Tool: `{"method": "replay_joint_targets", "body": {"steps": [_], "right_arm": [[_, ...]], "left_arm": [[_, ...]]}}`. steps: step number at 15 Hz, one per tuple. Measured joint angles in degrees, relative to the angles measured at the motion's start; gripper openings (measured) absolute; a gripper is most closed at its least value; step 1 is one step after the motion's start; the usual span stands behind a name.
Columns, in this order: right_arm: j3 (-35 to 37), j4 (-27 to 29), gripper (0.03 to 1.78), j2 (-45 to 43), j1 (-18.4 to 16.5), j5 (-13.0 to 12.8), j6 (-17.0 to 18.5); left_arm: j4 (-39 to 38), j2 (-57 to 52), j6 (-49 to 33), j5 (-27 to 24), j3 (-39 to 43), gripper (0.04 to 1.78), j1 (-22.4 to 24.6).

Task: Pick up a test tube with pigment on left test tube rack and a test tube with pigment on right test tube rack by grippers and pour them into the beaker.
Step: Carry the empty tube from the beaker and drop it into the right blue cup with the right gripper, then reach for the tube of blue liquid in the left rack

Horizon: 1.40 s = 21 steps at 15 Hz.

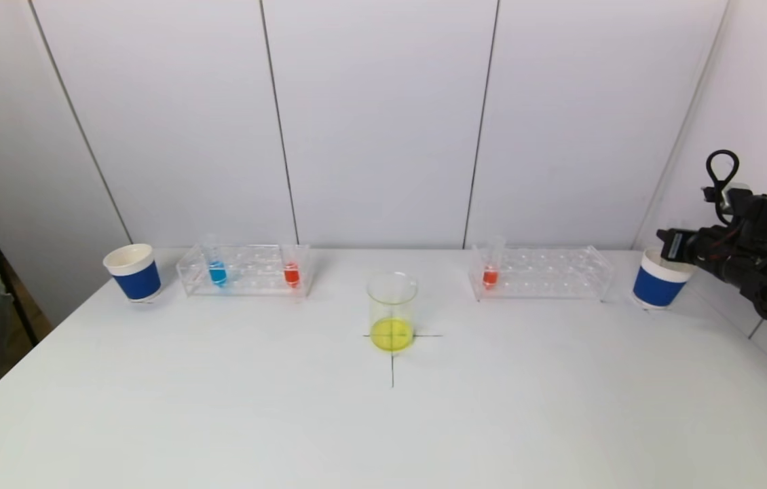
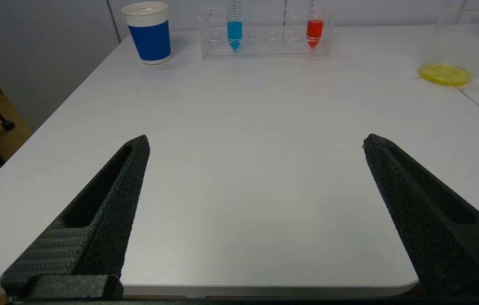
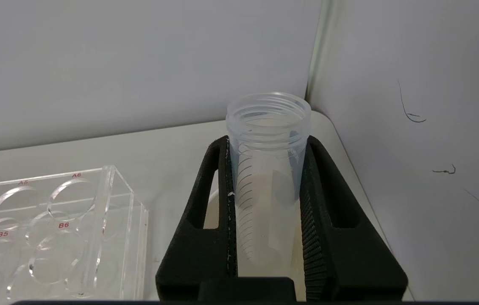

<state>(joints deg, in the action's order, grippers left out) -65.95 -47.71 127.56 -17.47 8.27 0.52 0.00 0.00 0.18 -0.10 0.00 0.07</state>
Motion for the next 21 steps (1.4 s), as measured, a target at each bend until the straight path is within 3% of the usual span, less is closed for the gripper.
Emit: {"method": "replay_joint_targets", "body": {"steps": [3,5,10,13,17,21], "right_arm": [[0.41,-0.18,0.55,-0.06,-0.02,0.00,-0.01],[0.49,-0.24,0.70,-0.09,-0.05,-0.02,0.07],[0.55,-0.24,1.43,-0.33,-0.11,-0.04,0.05],[0.63,-0.24,1.71,-0.63,-0.22,0.00,0.18],[0.71,0.65,1.77,-4.24,-0.05,0.13,0.35],[3.28,1.16,1.77,-13.46,4.55,0.07,0.49]], "left_arm": [[0.00,0.00,0.00,0.00,0.00,1.76,0.00],[0.00,0.00,-0.02,0.00,0.00,1.76,0.00],[0.00,0.00,0.00,0.00,0.00,1.76,0.00],[0.02,0.00,-0.02,0.00,0.00,1.76,0.00],[0.00,0.00,0.00,0.00,0.00,1.76,0.00],[0.00,0.00,0.00,0.00,0.00,1.76,0.00]]}}
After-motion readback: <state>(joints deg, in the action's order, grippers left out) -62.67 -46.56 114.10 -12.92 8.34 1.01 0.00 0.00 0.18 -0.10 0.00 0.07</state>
